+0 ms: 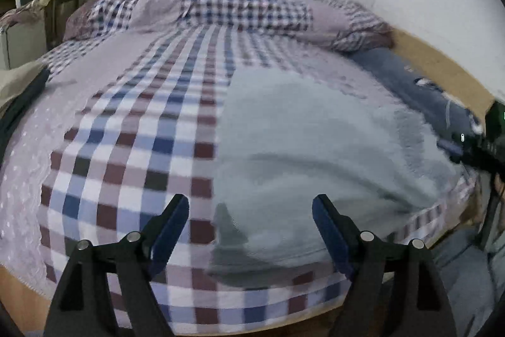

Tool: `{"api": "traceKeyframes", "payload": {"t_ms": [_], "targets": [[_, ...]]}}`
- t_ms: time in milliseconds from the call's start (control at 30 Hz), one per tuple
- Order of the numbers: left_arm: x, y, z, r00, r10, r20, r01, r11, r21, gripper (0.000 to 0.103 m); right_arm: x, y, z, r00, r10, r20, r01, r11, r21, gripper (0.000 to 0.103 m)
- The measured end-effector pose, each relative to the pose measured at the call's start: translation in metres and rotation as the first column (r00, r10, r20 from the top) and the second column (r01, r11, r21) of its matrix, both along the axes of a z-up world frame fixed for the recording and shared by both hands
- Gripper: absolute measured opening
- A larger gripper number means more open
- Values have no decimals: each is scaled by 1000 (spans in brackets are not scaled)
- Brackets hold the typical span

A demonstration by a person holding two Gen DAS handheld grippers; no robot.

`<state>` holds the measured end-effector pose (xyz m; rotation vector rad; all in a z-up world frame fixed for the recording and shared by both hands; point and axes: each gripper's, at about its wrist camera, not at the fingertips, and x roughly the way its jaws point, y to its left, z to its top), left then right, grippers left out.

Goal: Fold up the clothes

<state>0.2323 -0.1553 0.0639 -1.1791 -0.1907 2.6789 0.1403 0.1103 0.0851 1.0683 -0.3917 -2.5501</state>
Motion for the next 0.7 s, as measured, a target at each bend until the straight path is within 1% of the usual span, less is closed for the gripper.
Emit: {"api": "traceKeyframes", "payload": {"t_ms": [67, 133, 167, 200, 233, 267, 300, 333, 400, 433, 467, 500, 533, 600, 633, 700], "targets": [[-2, 5, -8, 999, -14, 29, 14, 1000, -19, 84, -19, -10, -7, 999, 33, 26, -33, 999, 1, 76], [-3, 4, -13, 999, -24, 35, 25, 999, -41, 82, -39, -19, -14, 996, 68, 57, -68, 998, -5, 76], [-4, 7, -16, 999, -34, 28, 35, 999, -36, 70, -49, -23, -19, 994, 81, 74, -81, 997, -7, 76], [-2, 6, -19, 998, -54, 34, 55, 998, -20, 62, -59, -25, -23, 992, 92, 92, -91, 996, -8, 76], [0, 4, -20, 997, -58, 43, 59, 998, -25, 57, -68, -28, -27, 989, 103, 110, -102, 995, -9, 74], [2, 3, -22, 997, -58, 42, 60, 997, -41, 51, -77, -31, -30, 986, 114, 124, -113, 994, -16, 66], [3, 0, -23, 998, -53, 45, 55, 998, -33, 48, -86, -32, -33, 983, 125, 136, -123, 992, -25, 42], [3, -3, -23, 998, -48, 48, 50, 999, -22, 44, -93, -35, -34, 981, 130, 142, -129, 991, -18, 26], [3, -15, -25, 997, -23, 68, 20, 999, 43, 35, -102, -47, -29, 982, 143, 127, -150, 988, 42, 19], [4, -19, -27, 997, -13, 72, 9, 998, 59, 29, -105, -53, -25, 982, 152, 116, -161, 984, 76, 18], [5, -23, -28, 997, -4, 76, -2, 997, 73, 26, -106, -62, -17, 983, 164, 88, -174, 978, 119, 17], [12, -26, -26, 998, 1, 67, -5, 998, 69, 25, -103, -69, -6, 983, 176, 50, -182, 972, 149, 16], [16, -23, -27, 998, 3, 59, -6, 999, 44, 23, -97, -73, 9, 982, 187, -9, -183, 970, 159, 16], [21, -17, -28, 999, 7, 42, -6, 1000, -11, 22, -88, -76, 33, 974, 197, -112, -181, 973, 142, 16], [22, -15, -29, 999, 5, 43, -4, 1000, -30, 22, -89, -75, 35, 973, 195, -127, -176, 973, 148, 16], [20, -15, -33, 998, 4, 59, -2, 999, -36, 22, -99, -71, 27, 979, 176, -102, -155, 971, 183, 16]]}}
